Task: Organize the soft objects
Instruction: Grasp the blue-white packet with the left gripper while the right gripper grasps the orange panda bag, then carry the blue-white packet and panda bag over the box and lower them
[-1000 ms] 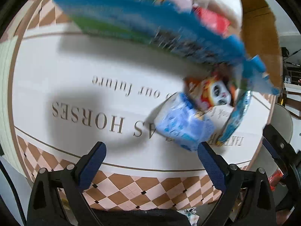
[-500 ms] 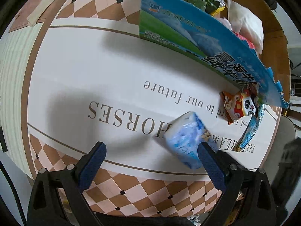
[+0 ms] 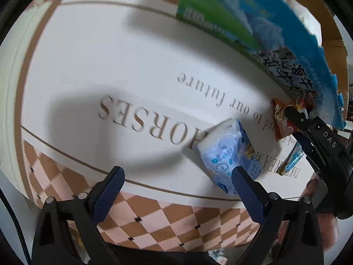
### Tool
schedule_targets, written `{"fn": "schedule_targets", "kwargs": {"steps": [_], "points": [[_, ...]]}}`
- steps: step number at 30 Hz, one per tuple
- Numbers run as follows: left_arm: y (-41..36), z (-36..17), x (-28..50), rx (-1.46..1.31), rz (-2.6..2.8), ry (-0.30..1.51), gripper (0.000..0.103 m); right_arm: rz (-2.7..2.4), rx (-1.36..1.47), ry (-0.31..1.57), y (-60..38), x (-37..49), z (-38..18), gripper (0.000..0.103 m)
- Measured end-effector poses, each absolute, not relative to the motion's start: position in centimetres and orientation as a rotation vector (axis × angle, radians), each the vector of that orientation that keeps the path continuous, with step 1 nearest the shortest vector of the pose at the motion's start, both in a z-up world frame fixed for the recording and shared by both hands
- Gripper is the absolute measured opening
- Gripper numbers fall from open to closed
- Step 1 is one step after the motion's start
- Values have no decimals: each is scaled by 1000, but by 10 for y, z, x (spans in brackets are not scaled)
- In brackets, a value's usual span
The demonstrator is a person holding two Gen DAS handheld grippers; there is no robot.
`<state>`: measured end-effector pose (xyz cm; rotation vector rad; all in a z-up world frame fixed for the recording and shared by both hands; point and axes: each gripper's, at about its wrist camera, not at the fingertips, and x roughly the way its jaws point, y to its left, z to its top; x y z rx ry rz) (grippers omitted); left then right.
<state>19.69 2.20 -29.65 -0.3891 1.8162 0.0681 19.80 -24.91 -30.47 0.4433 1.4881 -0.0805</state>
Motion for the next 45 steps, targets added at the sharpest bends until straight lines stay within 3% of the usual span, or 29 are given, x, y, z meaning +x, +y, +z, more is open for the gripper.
{"fn": "schedule_targets", "kwargs": {"steps": [4,9,10,11,13,17,22,25,29,36,39,41,45], "points": [[3,-311,192,-508,12,1869,99,-65,384,1519,-244,192,-300,37],[-23,-336,191,-553,17,1931,99,30,406,1642,-264,156,-292,37],[-27,-340,191,-549,22,1940,92,44,404,1686,-271,150,-290,37],[-32,-348,192,-545,24,1954,75,58,398,1730,-274,142,-291,37],[-40,-358,192,-514,27,1976,54,85,370,1797,-280,124,-291,37],[-63,-349,197,-282,-36,1936,40,91,276,1882,-286,103,-295,37],[-100,-335,194,291,-105,1817,39,76,225,1926,-285,106,-311,38],[-112,-339,190,430,-127,1793,41,42,175,1922,-281,117,-319,39],[-121,-344,191,408,-107,1803,43,18,173,1897,-281,119,-322,45],[-111,-351,189,279,-69,1804,46,-18,181,1882,-283,121,-324,47],[-104,-350,184,229,-58,1788,38,-26,179,1872,-285,119,-324,46],[-95,-346,178,212,-57,1769,28,-9,184,1857,-281,119,-321,41],[-89,-324,178,163,-96,1738,23,42,206,1827,-277,125,-300,39]]}}
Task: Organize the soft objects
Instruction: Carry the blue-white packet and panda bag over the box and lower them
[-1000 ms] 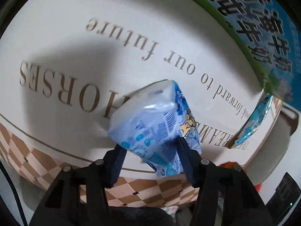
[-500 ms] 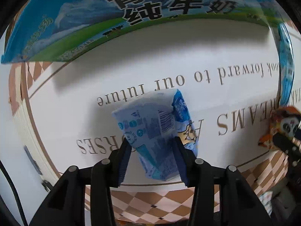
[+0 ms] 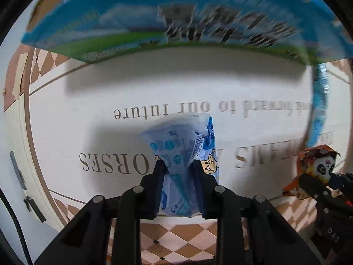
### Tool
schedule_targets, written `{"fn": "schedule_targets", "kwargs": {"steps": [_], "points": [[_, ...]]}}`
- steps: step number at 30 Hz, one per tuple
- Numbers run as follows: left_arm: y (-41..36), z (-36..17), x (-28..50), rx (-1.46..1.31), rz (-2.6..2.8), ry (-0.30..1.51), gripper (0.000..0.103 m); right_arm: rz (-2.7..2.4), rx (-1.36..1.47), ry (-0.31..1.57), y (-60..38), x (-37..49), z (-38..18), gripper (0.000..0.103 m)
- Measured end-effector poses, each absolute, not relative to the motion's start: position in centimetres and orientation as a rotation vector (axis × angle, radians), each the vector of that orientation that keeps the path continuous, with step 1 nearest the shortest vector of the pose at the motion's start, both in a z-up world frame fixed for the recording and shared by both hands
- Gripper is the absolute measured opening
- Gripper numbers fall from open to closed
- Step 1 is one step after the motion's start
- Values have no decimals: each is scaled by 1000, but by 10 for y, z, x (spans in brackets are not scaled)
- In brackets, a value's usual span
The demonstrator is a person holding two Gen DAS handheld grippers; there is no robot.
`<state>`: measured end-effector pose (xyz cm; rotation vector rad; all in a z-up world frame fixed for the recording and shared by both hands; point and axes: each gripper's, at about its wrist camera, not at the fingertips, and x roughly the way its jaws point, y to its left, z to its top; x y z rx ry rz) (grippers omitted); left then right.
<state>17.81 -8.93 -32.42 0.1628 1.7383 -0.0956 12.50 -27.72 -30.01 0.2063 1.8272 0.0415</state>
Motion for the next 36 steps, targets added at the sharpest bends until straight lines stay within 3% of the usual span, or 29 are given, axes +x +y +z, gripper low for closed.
{"fn": "schedule_targets", "kwargs": {"steps": [12,18,26,36], "points": [[-91,-179,224,12,-265,1541,20,204,250,1573,-273,165,-162,39],[-121,-153,287,-42,-325,1503,20,195,256,1486,-287,210,-123,39],[-97,-167,387,37,-182,1511,18,132,265,1476,-297,276,-135,39],[-65,-212,445,148,-35,1580,18,86,248,1655,-288,333,-226,39]]}}
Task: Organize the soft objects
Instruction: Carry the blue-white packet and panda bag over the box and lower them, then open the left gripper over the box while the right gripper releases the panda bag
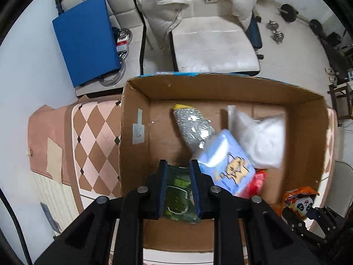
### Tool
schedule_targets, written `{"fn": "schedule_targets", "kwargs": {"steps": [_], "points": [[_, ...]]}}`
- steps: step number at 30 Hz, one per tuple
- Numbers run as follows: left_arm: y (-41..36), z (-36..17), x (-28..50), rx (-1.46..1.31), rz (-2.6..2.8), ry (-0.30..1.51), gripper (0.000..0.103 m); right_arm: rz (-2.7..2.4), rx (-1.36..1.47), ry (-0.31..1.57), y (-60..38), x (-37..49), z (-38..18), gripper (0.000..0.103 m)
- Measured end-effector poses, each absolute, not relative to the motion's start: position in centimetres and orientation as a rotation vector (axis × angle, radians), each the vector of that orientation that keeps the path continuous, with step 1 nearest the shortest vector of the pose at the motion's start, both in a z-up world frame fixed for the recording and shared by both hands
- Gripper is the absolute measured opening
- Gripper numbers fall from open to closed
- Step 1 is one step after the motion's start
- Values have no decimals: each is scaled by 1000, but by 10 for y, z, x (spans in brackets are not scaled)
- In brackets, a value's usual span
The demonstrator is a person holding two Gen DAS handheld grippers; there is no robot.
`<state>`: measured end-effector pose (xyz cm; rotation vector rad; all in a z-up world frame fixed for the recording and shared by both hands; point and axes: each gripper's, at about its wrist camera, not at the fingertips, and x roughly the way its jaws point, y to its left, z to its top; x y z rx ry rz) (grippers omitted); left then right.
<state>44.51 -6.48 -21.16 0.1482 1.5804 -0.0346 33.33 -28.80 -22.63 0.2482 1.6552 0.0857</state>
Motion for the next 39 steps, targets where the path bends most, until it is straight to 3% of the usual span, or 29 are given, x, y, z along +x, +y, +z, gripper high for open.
{"fn": "schedule_targets", "kwargs": {"steps": [9,10,12,13,16,17,19,20,32,33,34,35,39], "points": [[-64,-233,437,118,-52,1645,20,100,164,1785,-270,340,-279,42],[-62,-234,435,102,-51,1654,25,102,153,1792,-268,340,-280,48],[-59,-233,433,72,-52,1661,30,87,117,1769,-265,341,-275,72],[-57,-232,431,63,-54,1653,38,81,105,1745,-264,341,-270,84],[-53,-223,426,81,-52,1607,78,111,126,1670,-256,347,-249,86],[-50,-219,424,81,-52,1586,84,132,139,1649,-252,350,-244,86],[-44,-214,420,85,-42,1565,86,170,152,1610,-243,358,-237,86],[-40,-212,418,86,-34,1554,94,180,157,1594,-241,363,-236,86],[10,-208,410,58,66,1523,96,251,278,1633,-198,413,-294,85],[11,-208,410,57,68,1522,96,250,272,1623,-195,413,-294,75],[13,-208,410,55,69,1519,96,246,260,1628,-192,413,-293,48],[14,-208,411,52,71,1517,96,242,248,1637,-190,413,-294,32],[18,-209,412,38,69,1517,96,239,222,1668,-184,405,-291,16]]}}
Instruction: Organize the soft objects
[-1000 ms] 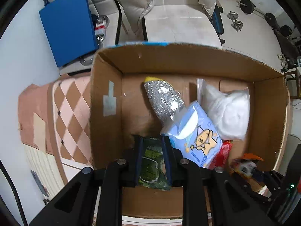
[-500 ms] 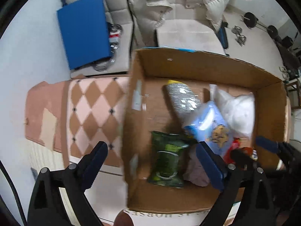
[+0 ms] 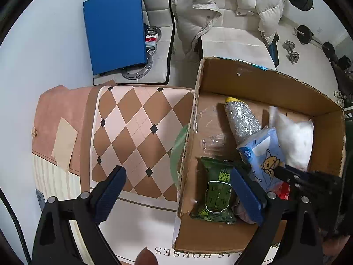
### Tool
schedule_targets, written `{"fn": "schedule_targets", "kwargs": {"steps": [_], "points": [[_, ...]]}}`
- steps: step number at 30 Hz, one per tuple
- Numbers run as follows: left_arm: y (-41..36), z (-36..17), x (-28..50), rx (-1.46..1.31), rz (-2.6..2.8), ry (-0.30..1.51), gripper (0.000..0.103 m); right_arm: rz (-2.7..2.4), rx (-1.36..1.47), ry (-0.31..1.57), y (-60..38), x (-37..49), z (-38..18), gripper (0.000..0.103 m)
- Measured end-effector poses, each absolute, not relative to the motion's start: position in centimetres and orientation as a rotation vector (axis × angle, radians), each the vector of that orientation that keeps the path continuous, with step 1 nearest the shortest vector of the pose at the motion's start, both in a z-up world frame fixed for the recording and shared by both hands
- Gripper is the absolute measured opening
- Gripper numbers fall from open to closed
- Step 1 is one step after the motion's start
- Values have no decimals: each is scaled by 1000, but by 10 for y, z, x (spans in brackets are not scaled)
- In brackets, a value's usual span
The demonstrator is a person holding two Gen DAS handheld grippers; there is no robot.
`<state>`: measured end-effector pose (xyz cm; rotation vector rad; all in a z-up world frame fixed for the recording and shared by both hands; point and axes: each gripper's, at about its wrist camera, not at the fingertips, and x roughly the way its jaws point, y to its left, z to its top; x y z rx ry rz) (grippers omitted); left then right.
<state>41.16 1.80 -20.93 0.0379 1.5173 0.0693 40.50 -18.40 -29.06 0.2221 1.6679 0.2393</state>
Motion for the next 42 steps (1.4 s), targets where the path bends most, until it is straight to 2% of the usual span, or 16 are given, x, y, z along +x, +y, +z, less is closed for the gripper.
{"fn": "schedule_targets", "kwargs": {"steps": [5,13,19,25,27,28,29,30,33,36,39,42], "points": [[24,-207,413,34,69,1509,96,232,267,1617,-175,393,-265,10],[41,-200,417,33,99,1487,96,231,377,1501,-151,396,-229,9],[54,-199,420,59,143,1470,96,199,434,1500,-136,413,-240,9],[57,-203,419,78,156,1464,96,185,522,1526,-126,422,-275,12],[56,-200,416,78,150,1453,96,194,535,1529,-130,419,-277,27],[55,-197,413,75,141,1445,96,190,534,1534,-133,417,-276,57],[52,-193,409,66,126,1442,96,186,530,1531,-138,415,-271,81],[49,-188,404,49,105,1440,96,188,506,1505,-146,410,-258,86],[34,-173,379,-1,43,1402,101,160,357,1406,-170,387,-212,86],[4,-161,337,9,-34,1368,101,98,300,1342,-206,346,-175,86],[-21,-161,295,3,-75,1356,101,-38,257,1296,-245,294,-158,88],[-42,-177,254,-6,-92,1394,101,-205,201,1306,-276,236,-167,88]]}}
